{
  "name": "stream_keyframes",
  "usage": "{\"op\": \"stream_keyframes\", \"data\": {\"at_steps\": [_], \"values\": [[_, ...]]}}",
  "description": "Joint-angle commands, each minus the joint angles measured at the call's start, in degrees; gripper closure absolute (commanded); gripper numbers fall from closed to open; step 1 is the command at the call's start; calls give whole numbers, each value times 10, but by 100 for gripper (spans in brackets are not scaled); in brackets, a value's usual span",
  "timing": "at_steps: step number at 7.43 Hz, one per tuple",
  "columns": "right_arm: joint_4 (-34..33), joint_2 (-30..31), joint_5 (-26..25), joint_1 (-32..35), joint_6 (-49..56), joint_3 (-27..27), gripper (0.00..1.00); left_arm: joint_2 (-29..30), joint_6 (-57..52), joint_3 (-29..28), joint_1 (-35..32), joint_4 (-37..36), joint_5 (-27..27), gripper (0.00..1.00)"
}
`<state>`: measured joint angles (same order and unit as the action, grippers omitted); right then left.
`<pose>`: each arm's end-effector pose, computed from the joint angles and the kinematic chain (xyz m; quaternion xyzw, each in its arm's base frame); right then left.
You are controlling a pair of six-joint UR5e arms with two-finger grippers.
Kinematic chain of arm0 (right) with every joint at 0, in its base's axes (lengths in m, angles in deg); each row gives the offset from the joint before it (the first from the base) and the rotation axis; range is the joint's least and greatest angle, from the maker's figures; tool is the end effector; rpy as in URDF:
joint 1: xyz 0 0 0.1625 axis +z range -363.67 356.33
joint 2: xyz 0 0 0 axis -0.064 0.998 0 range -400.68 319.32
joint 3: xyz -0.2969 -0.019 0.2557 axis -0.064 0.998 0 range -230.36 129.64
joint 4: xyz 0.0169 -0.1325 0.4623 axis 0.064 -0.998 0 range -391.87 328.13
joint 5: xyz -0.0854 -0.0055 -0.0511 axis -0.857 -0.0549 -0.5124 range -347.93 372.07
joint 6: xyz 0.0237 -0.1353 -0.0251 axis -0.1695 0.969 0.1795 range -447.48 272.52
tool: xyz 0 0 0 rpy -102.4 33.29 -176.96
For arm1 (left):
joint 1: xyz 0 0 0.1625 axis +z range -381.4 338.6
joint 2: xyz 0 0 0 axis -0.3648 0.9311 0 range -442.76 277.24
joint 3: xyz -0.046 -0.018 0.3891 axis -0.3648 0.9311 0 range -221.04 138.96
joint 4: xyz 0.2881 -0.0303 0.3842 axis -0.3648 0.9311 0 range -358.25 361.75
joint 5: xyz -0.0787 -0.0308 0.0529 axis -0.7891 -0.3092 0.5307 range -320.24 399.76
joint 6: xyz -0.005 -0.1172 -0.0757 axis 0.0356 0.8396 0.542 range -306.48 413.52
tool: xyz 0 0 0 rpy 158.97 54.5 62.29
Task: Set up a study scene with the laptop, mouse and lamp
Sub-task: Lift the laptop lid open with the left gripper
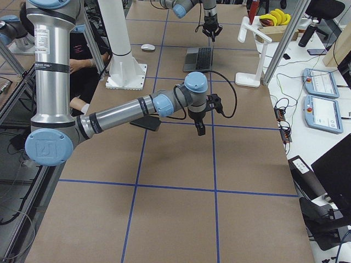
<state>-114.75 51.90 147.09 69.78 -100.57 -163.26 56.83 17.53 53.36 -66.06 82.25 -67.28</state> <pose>-0.1235 -0.5369 0.4355 0.1166 -0.4156 -0.1179 0.8943 0.4580 -0.5825 0.0681 0.3621 0.1672 0.6390 0.6578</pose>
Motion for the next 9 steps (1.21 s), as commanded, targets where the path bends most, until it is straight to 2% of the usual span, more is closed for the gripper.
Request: {"op": "stream_keyframes", "data": {"at_steps": [1, 2, 3, 5, 6, 8, 9], "values": [[1, 0, 0, -1, 0, 0, 0, 0, 0, 0, 1, 8, 0, 77], [2, 0, 1, 0, 0, 0, 0, -1, -1, 1, 0, 7, 0, 52], [2, -1, 0, 0, 0, 0, 0, -1, -1, 3, -1, 7, -1, 39], [-7, -2, 7, 0, -1, 1, 0, -14, 0, 24, -2, 1, -5, 30], [-37, -1, 30, -1, -13, 0, 0, -33, 5, 46, -2, -3, -6, 23], [-50, -6, 71, -26, -99, -11, 0, -84, 27, 105, -5, -50, -55, 2], [-47, -6, 68, -73, -190, -41, 0, -141, 116, 155, -4, -53, -68, 1]]}}
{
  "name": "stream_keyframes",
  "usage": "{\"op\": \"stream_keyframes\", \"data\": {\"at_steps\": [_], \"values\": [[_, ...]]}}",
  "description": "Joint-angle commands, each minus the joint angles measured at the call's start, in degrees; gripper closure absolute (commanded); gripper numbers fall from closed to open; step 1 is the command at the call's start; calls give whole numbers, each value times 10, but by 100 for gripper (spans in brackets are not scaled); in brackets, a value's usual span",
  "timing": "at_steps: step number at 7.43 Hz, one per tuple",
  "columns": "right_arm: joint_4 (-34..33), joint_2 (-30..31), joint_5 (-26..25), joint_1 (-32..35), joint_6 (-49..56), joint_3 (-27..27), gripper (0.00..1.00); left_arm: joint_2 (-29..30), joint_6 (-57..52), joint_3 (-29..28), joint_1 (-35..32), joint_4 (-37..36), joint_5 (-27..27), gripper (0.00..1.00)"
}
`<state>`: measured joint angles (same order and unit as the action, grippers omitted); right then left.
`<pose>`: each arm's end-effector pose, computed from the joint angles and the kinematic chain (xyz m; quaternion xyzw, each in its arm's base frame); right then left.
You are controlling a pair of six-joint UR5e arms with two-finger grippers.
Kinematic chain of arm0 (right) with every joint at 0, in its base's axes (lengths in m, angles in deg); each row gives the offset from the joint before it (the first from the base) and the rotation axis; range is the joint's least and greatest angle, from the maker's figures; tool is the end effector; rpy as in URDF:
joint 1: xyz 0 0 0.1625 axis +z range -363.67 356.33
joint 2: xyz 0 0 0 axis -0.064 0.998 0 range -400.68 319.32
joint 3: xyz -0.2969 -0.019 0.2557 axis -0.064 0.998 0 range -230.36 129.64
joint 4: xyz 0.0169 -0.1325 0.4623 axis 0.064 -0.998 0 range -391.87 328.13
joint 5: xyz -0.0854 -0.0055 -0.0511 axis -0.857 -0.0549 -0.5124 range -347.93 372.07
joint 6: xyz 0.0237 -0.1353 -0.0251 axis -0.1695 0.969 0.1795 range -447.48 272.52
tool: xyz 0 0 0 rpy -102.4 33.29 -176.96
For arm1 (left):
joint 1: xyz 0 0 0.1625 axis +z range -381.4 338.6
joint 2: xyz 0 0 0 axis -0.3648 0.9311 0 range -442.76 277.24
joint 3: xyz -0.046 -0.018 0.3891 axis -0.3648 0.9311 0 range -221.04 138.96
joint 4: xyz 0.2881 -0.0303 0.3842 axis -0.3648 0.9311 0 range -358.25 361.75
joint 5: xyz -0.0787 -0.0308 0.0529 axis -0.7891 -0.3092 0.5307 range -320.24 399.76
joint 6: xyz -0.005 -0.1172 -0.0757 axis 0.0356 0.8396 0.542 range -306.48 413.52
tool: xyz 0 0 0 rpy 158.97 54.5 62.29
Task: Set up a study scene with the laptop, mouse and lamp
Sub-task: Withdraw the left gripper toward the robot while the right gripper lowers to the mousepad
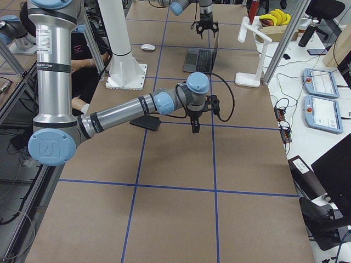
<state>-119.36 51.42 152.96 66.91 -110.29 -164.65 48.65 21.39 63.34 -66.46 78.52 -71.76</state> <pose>-0.1564 -0.5186 0.4183 0.0289 -0.4611 -0.0658 0.8844 0.4227 -0.5398 0.1025 0.3350 0.2126 0.6233 0.6739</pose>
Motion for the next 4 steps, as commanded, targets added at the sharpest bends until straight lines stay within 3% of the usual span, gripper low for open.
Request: {"op": "stream_keyframes", "data": {"at_steps": [1, 2, 4], "values": [[11, -3, -4, -87, -176, -56, 0, -102, 165, 101, 0, -16, -59, 1], [24, -2, -10, -122, -241, -81, 0, -171, 268, 159, 0, -12, -103, 0], [27, -1, -69, -231, -335, -118, 0, -270, 514, 278, 2, -11, -106, 0]]}}
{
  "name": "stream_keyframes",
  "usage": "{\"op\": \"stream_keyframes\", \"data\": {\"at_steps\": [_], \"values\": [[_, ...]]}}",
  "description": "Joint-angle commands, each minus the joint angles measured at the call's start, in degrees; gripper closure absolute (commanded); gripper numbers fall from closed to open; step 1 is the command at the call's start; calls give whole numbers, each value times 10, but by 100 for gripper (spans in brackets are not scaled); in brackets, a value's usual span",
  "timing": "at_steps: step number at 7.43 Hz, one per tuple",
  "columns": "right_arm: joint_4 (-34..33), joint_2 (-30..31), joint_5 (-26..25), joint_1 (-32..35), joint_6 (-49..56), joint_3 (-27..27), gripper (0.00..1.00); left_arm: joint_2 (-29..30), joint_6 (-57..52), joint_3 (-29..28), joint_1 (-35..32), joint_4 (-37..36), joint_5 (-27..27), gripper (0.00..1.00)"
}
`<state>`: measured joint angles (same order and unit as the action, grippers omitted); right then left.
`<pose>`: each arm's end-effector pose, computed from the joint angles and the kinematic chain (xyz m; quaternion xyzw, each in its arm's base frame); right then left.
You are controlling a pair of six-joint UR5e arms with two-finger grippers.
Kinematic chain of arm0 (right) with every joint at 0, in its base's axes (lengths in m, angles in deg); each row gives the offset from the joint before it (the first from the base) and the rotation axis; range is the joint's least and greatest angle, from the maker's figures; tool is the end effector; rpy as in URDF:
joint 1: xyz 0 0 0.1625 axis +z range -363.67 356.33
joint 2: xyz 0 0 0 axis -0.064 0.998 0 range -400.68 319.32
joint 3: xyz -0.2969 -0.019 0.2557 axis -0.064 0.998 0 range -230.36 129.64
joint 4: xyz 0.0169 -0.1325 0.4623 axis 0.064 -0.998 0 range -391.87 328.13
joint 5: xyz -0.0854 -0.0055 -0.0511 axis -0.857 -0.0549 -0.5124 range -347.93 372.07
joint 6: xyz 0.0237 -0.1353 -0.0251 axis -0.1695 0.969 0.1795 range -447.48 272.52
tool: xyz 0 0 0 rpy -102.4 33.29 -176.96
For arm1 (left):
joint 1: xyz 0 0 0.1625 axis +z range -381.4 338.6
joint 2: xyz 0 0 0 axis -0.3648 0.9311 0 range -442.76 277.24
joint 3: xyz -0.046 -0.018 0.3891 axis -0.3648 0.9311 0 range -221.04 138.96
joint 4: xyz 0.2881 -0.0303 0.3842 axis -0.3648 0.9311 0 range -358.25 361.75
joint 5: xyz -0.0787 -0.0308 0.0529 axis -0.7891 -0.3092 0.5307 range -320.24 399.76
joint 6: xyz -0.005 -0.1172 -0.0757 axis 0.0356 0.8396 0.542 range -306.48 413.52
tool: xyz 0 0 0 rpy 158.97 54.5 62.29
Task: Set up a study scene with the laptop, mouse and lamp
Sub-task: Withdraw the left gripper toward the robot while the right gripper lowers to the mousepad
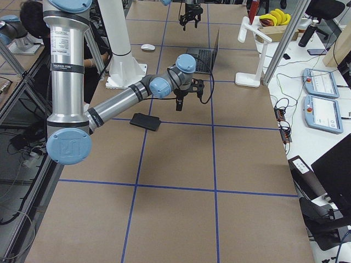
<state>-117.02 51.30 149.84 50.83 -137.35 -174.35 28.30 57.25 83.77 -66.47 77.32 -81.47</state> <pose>-0.2744 -0.4363 0.3248 -0.0480 -0.4783 -0.0185 0.8767 0.3483 -0.4353 0.1693 0.2069 0.3698 0.4060 0.8097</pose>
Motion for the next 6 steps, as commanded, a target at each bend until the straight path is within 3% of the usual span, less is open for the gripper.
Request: {"op": "stream_keyframes", "data": {"at_steps": [1, 2, 3, 4, 6], "values": [[4, 6, -56, -105, -72, -21, 0, -96, 256, 101, 9, 2, -6, 0], [19, 19, -56, -122, -84, -25, 0, -121, 342, 111, 33, 14, 1, 0], [82, 53, -58, -137, -123, -23, 0, -124, 413, 112, 69, 31, 28, 0], [142, 101, -58, -138, -128, -22, 0, -123, 449, 110, 114, 32, 56, 0], [171, 130, -59, -145, -136, -13, 0, -120, 453, 103, 140, 33, 62, 0]]}}
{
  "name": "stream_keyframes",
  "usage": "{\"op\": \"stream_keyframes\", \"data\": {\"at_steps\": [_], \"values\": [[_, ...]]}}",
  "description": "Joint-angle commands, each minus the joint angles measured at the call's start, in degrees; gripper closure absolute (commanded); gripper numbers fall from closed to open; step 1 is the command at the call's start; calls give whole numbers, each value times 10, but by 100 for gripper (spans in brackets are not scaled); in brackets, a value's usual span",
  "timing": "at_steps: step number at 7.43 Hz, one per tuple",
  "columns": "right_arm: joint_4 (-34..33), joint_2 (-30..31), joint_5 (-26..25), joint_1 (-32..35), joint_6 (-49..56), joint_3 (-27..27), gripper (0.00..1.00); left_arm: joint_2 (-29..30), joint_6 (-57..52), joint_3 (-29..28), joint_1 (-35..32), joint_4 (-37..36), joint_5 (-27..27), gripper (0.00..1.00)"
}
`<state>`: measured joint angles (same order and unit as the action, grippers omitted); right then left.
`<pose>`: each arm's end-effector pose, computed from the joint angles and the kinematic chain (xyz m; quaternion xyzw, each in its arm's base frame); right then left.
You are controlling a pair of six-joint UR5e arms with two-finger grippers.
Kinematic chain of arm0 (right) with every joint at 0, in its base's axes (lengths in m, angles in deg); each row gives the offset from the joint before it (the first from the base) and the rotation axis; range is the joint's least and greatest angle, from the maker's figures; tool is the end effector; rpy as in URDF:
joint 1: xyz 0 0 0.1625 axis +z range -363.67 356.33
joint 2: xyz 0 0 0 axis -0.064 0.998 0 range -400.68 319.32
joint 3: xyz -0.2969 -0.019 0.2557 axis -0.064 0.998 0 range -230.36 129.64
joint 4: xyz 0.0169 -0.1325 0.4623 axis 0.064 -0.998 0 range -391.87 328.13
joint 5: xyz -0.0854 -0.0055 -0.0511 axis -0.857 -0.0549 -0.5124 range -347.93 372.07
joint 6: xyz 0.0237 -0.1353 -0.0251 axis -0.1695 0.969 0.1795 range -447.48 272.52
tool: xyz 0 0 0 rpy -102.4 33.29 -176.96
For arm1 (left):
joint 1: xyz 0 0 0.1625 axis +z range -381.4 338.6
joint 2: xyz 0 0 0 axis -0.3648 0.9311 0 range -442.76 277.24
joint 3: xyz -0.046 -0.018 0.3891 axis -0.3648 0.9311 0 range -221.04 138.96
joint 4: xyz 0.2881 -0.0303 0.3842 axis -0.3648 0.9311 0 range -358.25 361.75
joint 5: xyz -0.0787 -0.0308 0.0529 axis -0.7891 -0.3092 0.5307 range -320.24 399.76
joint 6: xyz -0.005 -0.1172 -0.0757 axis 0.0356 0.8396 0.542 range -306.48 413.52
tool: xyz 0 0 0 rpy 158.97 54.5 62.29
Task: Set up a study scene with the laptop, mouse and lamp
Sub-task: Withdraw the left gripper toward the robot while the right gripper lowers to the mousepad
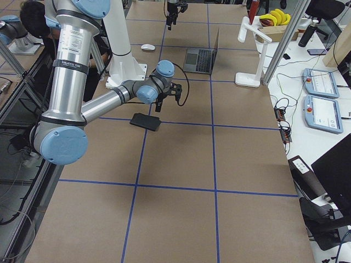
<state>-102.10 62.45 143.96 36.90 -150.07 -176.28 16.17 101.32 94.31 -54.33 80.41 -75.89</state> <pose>-0.3392 -0.3432 0.3746 -0.0868 -0.4672 -0.0292 0.8794 0.3713 -0.3273 0.1988 0.0540 0.4089 0.1543 0.8978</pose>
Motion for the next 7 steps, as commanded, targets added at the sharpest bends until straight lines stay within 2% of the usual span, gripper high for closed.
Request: {"op": "stream_keyframes", "data": {"at_steps": [1, 3, 7], "values": [[23, 16, -1, -19, -10, 24, 0, 1, 10, -13, 21, 3, 7, 0], [24, 3, 1, -38, -8, 66, 0, 8, 10, -18, 29, 4, 7, 0], [23, -8, -1, -82, -5, 110, 0, 16, 10, -18, 33, 3, 7, 0]]}}
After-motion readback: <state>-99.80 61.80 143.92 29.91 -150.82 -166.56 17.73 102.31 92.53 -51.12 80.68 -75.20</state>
